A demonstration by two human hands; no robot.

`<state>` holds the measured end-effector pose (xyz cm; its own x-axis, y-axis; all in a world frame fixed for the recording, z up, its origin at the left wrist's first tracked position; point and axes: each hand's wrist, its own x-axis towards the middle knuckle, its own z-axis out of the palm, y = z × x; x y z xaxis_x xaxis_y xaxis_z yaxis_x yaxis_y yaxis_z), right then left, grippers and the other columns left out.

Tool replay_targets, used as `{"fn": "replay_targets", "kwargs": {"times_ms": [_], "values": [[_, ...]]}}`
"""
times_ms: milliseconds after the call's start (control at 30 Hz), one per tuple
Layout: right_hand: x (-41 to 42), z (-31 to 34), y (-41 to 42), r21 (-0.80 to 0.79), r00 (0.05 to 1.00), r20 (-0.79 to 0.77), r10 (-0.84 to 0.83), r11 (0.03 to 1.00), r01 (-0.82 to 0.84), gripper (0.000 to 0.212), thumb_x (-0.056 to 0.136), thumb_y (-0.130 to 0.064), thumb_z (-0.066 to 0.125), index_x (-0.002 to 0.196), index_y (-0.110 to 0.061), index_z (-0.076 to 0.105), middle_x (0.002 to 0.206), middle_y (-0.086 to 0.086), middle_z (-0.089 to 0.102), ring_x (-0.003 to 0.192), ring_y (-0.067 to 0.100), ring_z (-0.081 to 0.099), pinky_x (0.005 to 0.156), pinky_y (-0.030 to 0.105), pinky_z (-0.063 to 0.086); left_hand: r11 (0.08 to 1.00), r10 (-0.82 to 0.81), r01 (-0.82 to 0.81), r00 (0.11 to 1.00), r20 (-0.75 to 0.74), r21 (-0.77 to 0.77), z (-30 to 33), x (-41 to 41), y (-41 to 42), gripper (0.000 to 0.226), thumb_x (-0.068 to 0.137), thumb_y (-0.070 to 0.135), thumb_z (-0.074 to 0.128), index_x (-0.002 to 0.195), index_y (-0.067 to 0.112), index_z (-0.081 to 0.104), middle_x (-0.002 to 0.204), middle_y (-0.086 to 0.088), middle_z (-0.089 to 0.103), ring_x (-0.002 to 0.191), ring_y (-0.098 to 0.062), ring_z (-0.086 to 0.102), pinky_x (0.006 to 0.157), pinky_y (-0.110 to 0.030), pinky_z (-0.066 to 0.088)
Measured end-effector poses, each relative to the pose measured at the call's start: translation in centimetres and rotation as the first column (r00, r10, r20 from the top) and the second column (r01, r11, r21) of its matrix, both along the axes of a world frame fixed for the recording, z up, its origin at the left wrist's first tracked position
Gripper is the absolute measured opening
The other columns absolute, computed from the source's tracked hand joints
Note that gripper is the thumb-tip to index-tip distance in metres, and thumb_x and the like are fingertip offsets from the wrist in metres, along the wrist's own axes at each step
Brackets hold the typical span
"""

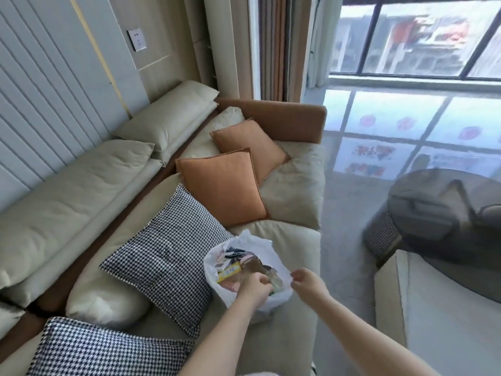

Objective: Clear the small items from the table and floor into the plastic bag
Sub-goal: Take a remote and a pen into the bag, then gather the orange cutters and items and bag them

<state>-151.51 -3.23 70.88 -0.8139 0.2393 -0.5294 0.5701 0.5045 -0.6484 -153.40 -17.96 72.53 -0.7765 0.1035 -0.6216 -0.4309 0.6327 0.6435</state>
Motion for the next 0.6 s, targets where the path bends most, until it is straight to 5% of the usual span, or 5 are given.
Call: {"fn": "replay_targets", "kwargs": {"times_ms": [100, 233, 333, 600], "values": [[3.6, 0.9, 2.4, 0.078, 1.0, -0.022, 0.007, 0.997, -0.005, 0.031, 0.086, -0.02, 0.051, 0.113, -0.02, 0.064, 0.118, 0.001, 0.065, 0.109, 0.02, 0.059, 0.086, 0.024, 0.045, 0.971, -0.22, 0.213, 0.974, -0.06, -0.109, 1.1, 1.9, 2.6, 0.008, 0.087, 0.023, 0.052, 0.082, 0.024, 0.058, 0.095, -0.006, 0.061, 0.09, -0.021, 0.059, 0.089, -0.033, 0.048], [8.4, 1.1, 6.5, 0.198, 0.999, -0.037, -0.013, 0.98, 0.02, 0.029, 0.082, -0.029, 0.048, 0.104, -0.023, 0.065, 0.11, 0.0, 0.066, 0.105, 0.02, 0.06, 0.081, 0.025, 0.043, 0.874, -0.467, 0.438, 0.877, -0.115, -0.21, 2.3, 4.2, 7.3, 0.021, 0.091, 0.027, 0.049, 0.098, 0.017, 0.067, 0.108, -0.007, 0.066, 0.105, -0.023, 0.06, 0.09, -0.027, 0.044], [12.3, 1.4, 9.9, 0.272, 0.995, -0.065, -0.078, 0.958, 0.093, 0.026, 0.085, -0.029, 0.044, 0.099, -0.019, 0.064, 0.101, 0.001, 0.063, 0.104, 0.022, 0.059, 0.072, 0.026, 0.034, 0.79, -0.598, 0.569, 0.797, -0.085, -0.23, 2.7, 6.5, 11.7, 0.022, 0.092, 0.03, 0.049, 0.071, 0.025, 0.054, 0.097, 0.0, 0.062, 0.089, -0.015, 0.056, 0.082, -0.025, 0.045], [26.2, 0.7, 18.9, 0.334, 0.929, -0.041, -0.368, 0.871, 0.36, 0.029, 0.089, -0.033, 0.048, 0.112, -0.024, 0.063, 0.119, 0.001, 0.065, 0.112, 0.021, 0.059, 0.091, 0.028, 0.045, 0.543, -0.837, 0.802, 0.541, -0.085, -0.247, 1.7, 15.5, 23.4, 0.028, 0.089, 0.036, 0.054, 0.103, 0.015, 0.068, 0.109, -0.004, 0.07, 0.102, -0.019, 0.064, 0.084, -0.025, 0.048]]}}
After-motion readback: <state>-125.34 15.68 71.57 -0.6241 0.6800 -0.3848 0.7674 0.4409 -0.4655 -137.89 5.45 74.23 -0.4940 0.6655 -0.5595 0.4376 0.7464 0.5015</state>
